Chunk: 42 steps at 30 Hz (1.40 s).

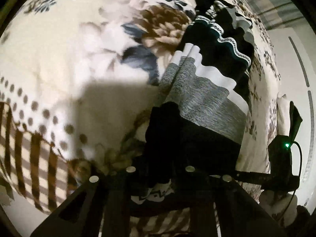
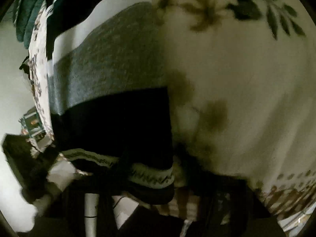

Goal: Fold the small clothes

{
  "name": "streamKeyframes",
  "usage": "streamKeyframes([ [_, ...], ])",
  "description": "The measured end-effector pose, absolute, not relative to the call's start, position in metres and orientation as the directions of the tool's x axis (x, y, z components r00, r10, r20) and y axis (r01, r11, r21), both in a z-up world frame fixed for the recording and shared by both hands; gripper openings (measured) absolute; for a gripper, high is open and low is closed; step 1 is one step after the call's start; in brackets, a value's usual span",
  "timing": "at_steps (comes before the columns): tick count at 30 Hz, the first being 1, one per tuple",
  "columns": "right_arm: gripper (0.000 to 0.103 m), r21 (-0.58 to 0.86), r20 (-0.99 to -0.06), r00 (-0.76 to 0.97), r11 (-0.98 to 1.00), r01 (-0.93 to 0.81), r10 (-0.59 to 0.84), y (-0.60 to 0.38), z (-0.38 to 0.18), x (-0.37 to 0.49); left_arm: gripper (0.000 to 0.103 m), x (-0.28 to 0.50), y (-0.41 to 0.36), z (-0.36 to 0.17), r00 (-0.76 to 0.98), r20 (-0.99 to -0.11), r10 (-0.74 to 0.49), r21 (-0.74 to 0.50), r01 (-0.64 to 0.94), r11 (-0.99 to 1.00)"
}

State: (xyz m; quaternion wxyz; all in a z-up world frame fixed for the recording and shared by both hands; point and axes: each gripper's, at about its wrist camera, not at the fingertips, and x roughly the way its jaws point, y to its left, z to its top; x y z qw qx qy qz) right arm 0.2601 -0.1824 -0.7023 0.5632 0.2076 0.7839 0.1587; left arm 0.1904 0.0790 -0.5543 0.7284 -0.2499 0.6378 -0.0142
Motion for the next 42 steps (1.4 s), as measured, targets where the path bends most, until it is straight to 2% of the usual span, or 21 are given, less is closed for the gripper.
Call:
streamKeyframes([
  [5, 0.009, 0.458, -0.849, -0.254, 0.885, 0.081, 0.463, -0.189, -0.687, 0.246, 0.017, 0.193, 0.070, -0.545, 0.118, -0.939, -0.323, -0.344, -0.270, 0.899],
  [7, 0.013, 0.460, -0.843, -0.276, 0.885, 0.075, 0.462, -0.191, -0.686, 0.250, 0.017, 0.202, 0.066, -0.521, 0.130, -0.948, -0.290, -0.314, -0.242, 0.918],
  [8, 0.023, 0.464, -0.838, -0.287, 0.883, 0.070, 0.464, -0.192, -0.686, 0.255, 0.024, 0.205, 0.067, -0.512, 0.150, -0.944, -0.292, -0.321, -0.237, 0.917],
  [9, 0.038, 0.470, -0.832, -0.295, 0.880, 0.076, 0.470, -0.195, -0.682, 0.263, 0.029, 0.214, 0.070, -0.498, 0.192, -0.931, -0.309, -0.349, -0.233, 0.907],
  [11, 0.059, 0.504, -0.815, -0.276, 0.858, 0.097, 0.510, -0.204, -0.675, 0.278, 0.065, 0.239, 0.075, -0.477, 0.274, -0.900, -0.339, -0.402, -0.225, 0.887],
  [12, 0.062, 0.520, -0.813, -0.241, 0.847, 0.110, 0.530, -0.211, -0.667, 0.290, 0.066, 0.252, 0.078, -0.472, 0.305, -0.884, -0.353, -0.426, -0.222, 0.877],
  [18, 0.062, 0.528, -0.836, -0.058, 0.829, 0.186, 0.546, -0.254, -0.638, 0.390, 0.066, 0.406, 0.067, -0.472, 0.417, -0.807, -0.418, -0.516, -0.154, 0.843],
  [21, 0.062, 0.542, -0.837, 0.050, 0.813, 0.211, 0.545, -0.273, -0.626, 0.458, 0.066, 0.488, 0.064, -0.491, 0.404, -0.780, -0.478, -0.571, -0.144, 0.808],
  [25, 0.062, 0.572, -0.820, 0.142, 0.786, 0.233, 0.555, -0.291, -0.623, 0.538, 0.066, 0.575, 0.057, -0.532, 0.331, -0.793, -0.511, -0.581, -0.157, 0.799],
  [27, 0.062, 0.575, -0.818, 0.174, 0.783, 0.236, 0.548, -0.304, -0.627, 0.575, 0.062, 0.601, 0.054, -0.554, 0.297, -0.797, -0.526, -0.586, -0.168, 0.793],
  [28, 0.062, 0.571, -0.821, 0.181, 0.784, 0.243, 0.541, -0.295, -0.629, 0.588, 0.044, 0.608, 0.052, -0.557, 0.314, -0.776, -0.547, -0.608, -0.146, 0.780],
  [29, 0.062, 0.565, -0.825, 0.182, 0.787, 0.247, 0.535, -0.292, -0.634, 0.601, 0.006, 0.609, 0.051, -0.557, 0.320, -0.768, -0.554, -0.615, -0.130, 0.778],
  [35, 0.062, 0.552, -0.834, 0.177, 0.794, 0.254, 0.523, -0.263, -0.648, 0.631, 0.005, 0.598, 0.071, -0.517, 0.440, -0.715, -0.543, -0.618, -0.035, 0.785],
  [42, 0.062, 0.563, -0.826, 0.169, 0.783, 0.264, 0.537, -0.226, -0.662, 0.653, 0.005, 0.621, 0.109, -0.538, 0.439, -0.727, -0.528, -0.621, -0.092, 0.778],
])
